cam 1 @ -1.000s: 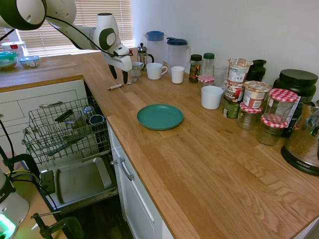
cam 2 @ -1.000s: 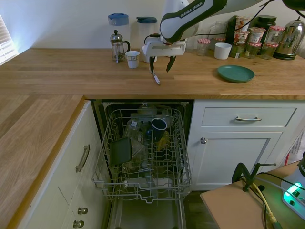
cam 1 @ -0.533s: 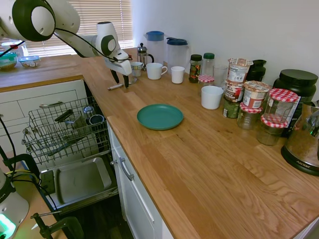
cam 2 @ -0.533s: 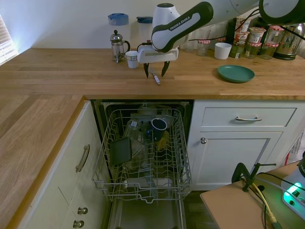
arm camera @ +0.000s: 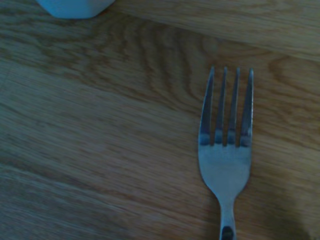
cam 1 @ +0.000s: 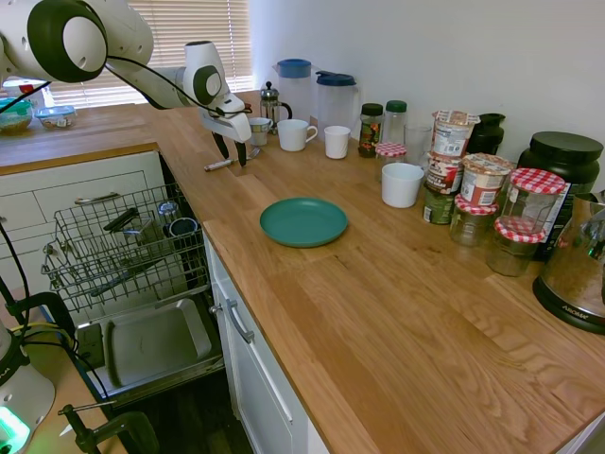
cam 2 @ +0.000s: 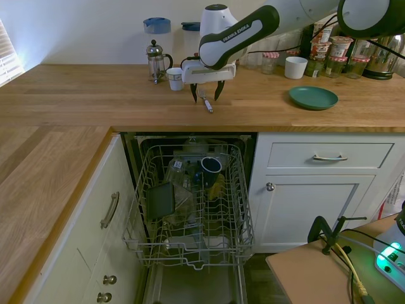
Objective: Put the fork in the dishwasher
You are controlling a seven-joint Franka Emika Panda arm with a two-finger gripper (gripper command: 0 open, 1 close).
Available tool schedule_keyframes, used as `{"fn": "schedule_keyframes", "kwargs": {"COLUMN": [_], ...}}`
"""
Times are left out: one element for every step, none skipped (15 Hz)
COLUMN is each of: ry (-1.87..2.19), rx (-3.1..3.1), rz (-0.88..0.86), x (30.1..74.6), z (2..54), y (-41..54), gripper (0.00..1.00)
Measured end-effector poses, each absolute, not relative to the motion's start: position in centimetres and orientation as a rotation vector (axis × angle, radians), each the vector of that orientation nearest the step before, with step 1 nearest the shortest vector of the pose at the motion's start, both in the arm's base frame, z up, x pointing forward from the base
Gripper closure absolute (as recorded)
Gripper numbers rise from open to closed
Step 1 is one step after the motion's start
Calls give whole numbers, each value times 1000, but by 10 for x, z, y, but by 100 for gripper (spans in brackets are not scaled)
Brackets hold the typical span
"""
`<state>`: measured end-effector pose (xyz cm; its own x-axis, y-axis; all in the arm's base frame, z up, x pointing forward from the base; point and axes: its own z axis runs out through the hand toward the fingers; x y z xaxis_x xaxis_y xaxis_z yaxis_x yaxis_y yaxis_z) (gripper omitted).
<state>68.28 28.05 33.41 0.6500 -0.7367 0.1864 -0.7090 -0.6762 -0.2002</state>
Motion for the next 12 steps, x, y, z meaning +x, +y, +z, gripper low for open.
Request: {"fn": "schedule_keyframes", "kwargs": {"ry": [1214,1217,1219,1220,1221,1223,1223,1222,1222,1223,1225,1228], "rx": [-2755,-2756,-2756,-2756,-2756,-2756,-2756,-2755,-2755,-2753,-2751,-2748], "rz": [-385,-386,-386,-387,-386,-386,-386,-386,-385,-384,-382,-379], "x": [683,684,684,684,684,685,685,685,685,686,686,686], "z": [334,334,334,334,334,334,334,334,334,334,334,334], "y": [279,278,277,277,276,276,276,277,277,277,277,277], "gripper": [100,100,100,100,100,100,100,100,100,100,100,100]}}
